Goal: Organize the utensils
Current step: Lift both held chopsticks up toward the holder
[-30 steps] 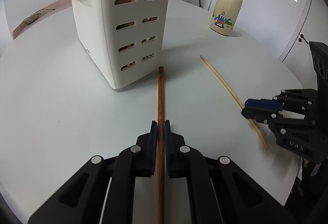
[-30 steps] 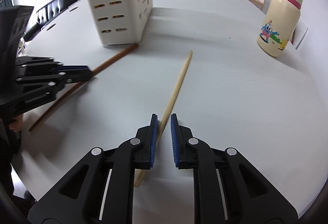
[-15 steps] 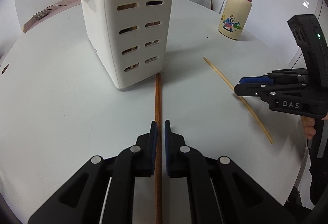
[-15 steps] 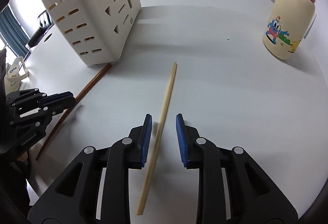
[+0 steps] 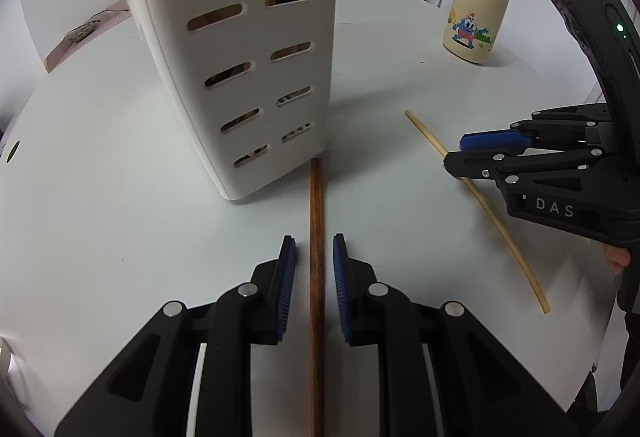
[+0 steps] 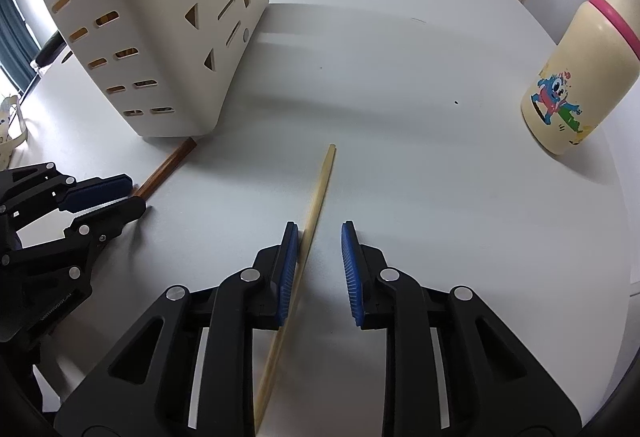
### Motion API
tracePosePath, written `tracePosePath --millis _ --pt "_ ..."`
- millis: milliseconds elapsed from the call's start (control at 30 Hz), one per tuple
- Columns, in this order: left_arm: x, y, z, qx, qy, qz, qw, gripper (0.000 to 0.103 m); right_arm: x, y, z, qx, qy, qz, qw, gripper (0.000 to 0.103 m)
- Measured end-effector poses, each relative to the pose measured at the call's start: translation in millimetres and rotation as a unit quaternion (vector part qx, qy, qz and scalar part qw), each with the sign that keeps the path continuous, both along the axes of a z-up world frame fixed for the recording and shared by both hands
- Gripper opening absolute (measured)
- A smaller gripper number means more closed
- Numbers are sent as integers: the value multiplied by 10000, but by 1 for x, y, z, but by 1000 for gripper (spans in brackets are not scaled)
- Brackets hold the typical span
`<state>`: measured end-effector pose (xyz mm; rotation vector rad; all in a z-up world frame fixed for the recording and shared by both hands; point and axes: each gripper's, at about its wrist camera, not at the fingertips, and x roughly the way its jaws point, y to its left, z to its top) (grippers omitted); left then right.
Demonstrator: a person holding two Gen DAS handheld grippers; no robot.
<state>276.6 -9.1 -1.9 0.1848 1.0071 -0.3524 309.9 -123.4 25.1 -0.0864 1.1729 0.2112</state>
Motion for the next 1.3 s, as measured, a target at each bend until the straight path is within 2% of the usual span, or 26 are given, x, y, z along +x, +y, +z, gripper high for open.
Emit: tracePosePath --millis 100,233,400,500,633,733,833,1000,1133,1300 --pt "2 2 0 7 -37 89 10000 8 5 -6 0 258 89 -102 9996 8" --pt "4 6 1 -146 32 174 9997 8 10 -21 -1 823 282 -280 9958 5" --pt "-4 13 5 -259 -30 180 9995 7 1 -33 9 1381 139 -387 9896 5" --pt "-14 19 14 -382 -170 141 9990 7 -8 -39 23 1916 -147 -329 9808 5" --pt "-32 24 32 -622 -440 10 9971 7 -27 -35 48 2552 -820 -68 9634 5" --pt "-45 28 49 -749 -774 -19 9942 7 -37 -27 70 2715 -1440 95 9516 5" --pt "-56 33 71 -891 -1189 -53 9889 7 -42 -17 91 2847 -1993 396 9368 5" --pt "-73 41 108 -1087 -2027 -56 9732 7 -47 -4 128 3028 -2822 645 9080 4" --pt "-73 45 134 -1341 -2508 42 9587 7 -40 9 150 2924 -3113 717 9014 4" --pt "-65 49 165 -1512 -2838 155 9468 7 -29 8 171 2778 -3190 743 9031 0"
